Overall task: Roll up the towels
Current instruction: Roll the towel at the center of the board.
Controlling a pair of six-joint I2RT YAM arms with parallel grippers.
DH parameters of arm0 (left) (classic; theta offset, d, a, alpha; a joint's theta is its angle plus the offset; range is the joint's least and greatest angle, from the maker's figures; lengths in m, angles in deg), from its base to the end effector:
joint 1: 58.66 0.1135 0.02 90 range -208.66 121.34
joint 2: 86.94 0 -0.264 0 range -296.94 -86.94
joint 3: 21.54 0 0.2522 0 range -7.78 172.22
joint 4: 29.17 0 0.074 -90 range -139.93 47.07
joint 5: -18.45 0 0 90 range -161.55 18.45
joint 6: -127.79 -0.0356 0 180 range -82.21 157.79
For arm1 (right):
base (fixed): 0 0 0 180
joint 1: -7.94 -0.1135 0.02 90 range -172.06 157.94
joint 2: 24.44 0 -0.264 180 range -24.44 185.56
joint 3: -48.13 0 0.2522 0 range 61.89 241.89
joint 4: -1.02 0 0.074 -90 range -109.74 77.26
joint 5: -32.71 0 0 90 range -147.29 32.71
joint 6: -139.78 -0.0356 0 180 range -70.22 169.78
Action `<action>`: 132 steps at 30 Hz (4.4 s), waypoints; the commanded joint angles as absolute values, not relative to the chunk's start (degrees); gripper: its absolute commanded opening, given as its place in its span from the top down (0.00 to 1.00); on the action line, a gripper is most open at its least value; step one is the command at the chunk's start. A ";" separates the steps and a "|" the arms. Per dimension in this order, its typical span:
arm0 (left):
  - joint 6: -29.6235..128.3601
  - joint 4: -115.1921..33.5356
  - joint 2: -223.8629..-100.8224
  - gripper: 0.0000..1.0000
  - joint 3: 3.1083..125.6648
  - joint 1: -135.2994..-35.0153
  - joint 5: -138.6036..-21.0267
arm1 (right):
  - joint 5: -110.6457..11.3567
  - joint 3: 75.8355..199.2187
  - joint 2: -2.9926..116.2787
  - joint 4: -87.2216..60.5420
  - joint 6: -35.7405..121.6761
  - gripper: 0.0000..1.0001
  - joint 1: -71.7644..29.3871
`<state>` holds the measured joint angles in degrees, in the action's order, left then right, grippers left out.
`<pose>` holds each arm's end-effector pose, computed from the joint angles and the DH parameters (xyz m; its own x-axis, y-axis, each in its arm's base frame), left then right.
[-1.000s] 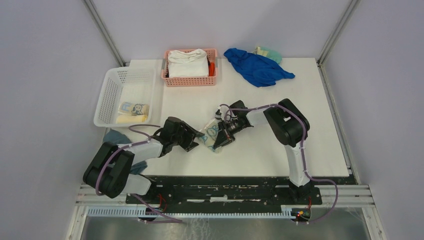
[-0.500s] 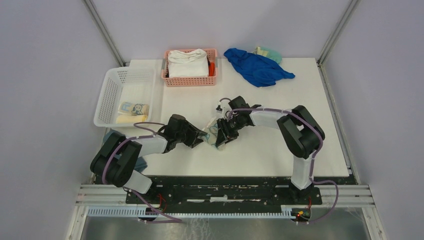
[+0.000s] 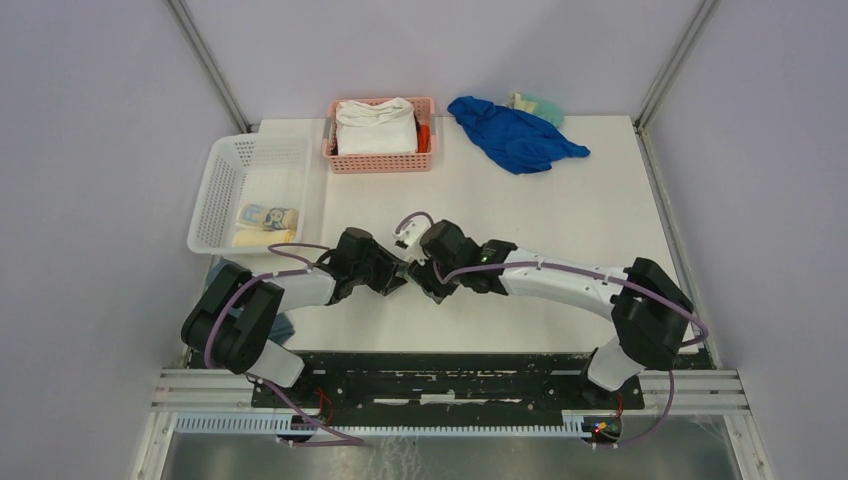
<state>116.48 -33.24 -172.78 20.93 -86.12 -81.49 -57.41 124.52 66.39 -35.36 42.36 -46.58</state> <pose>0.2261 -0.1244 0.1233 -0.6752 -0.7376 -0.0080 -0.5315 0.4939 -0.6882 0.1958 0.2746 0.2296 -0.5512 -0.5508 -0.6267 -0.7486 0.6581 0.0800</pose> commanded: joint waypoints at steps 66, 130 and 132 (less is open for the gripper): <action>112.85 -31.02 -162.03 0.26 13.35 -85.15 -77.92 | -2.85 144.98 103.87 -42.63 28.42 0.88 -29.50; 110.36 -42.60 -155.19 0.17 16.20 -84.51 -74.99 | -36.77 134.54 87.77 -39.76 44.90 0.79 -44.02; 110.45 -41.46 -153.51 0.17 15.33 -84.54 -75.96 | -32.40 135.36 88.97 -39.66 43.65 0.79 -42.39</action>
<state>112.99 -41.63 -156.87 16.66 -84.74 -76.44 -50.24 134.71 84.46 -35.29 47.61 -44.55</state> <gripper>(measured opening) 0.823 0.269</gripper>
